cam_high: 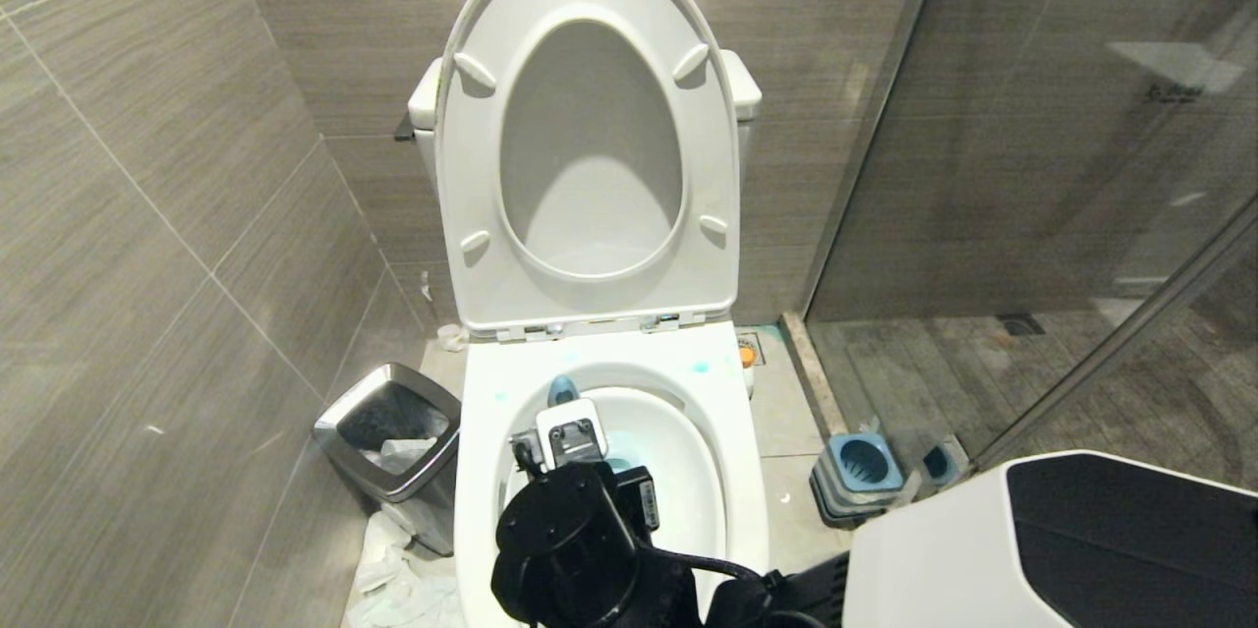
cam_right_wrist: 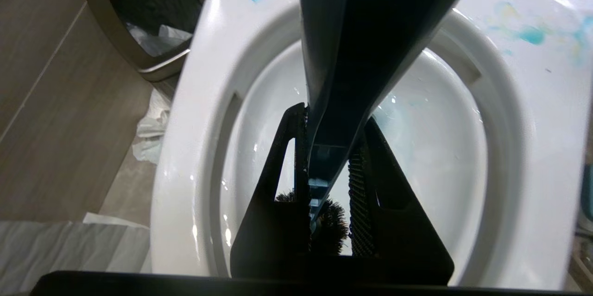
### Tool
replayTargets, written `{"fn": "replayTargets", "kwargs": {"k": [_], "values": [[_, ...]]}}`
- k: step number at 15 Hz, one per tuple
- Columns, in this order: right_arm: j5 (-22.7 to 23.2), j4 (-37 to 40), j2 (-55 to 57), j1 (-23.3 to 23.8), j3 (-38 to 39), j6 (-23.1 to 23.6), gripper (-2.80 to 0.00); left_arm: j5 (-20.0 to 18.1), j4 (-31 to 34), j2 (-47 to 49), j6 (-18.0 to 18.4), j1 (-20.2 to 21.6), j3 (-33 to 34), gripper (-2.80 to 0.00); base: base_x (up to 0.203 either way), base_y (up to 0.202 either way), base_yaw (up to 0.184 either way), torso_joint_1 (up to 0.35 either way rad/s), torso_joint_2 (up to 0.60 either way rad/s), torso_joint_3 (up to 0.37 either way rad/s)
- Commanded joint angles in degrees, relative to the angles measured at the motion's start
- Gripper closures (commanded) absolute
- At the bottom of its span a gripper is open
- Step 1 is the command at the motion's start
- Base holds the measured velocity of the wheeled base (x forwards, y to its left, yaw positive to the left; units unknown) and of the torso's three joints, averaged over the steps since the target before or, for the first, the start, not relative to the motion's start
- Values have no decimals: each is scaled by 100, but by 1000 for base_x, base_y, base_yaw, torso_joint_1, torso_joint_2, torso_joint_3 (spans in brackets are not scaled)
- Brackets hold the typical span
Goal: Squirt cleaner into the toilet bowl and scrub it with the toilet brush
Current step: Scrub the toilet bowl
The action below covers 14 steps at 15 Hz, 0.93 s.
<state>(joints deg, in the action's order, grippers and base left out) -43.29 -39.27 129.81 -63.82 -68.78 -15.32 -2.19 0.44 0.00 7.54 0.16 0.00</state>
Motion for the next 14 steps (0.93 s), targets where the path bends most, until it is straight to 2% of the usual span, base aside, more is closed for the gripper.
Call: {"fn": "replayTargets", "kwargs": {"k": [1, 4, 6, 10, 14], "values": [[-98, -163, -602, -31, 744, -72, 0, 0, 0, 9, 2, 2, 0, 0, 0, 0, 0, 0, 0, 0], [-213, -454, -1001, 7, 1542, -96, 0, 0, 9, 9, 11, 2, 0, 0, 0, 0, 0, 0, 0, 0], [-288, -570, -1186, 203, 1813, -127, 0, -26, 0, 9, 11, 2, 0, 0, 0, 0, 0, 0, 0, 0], [-283, -616, -1219, 880, 1745, -71, 0, -27, 0, 9, -24, -1, 0, 0, 0, 0, 0, 0, 0, 0], [-106, -610, -786, 1480, 1090, 188, 0, 6, 0, 9, -42, -6, 0, 0, 0, 0, 0, 0, 0, 0]]}}
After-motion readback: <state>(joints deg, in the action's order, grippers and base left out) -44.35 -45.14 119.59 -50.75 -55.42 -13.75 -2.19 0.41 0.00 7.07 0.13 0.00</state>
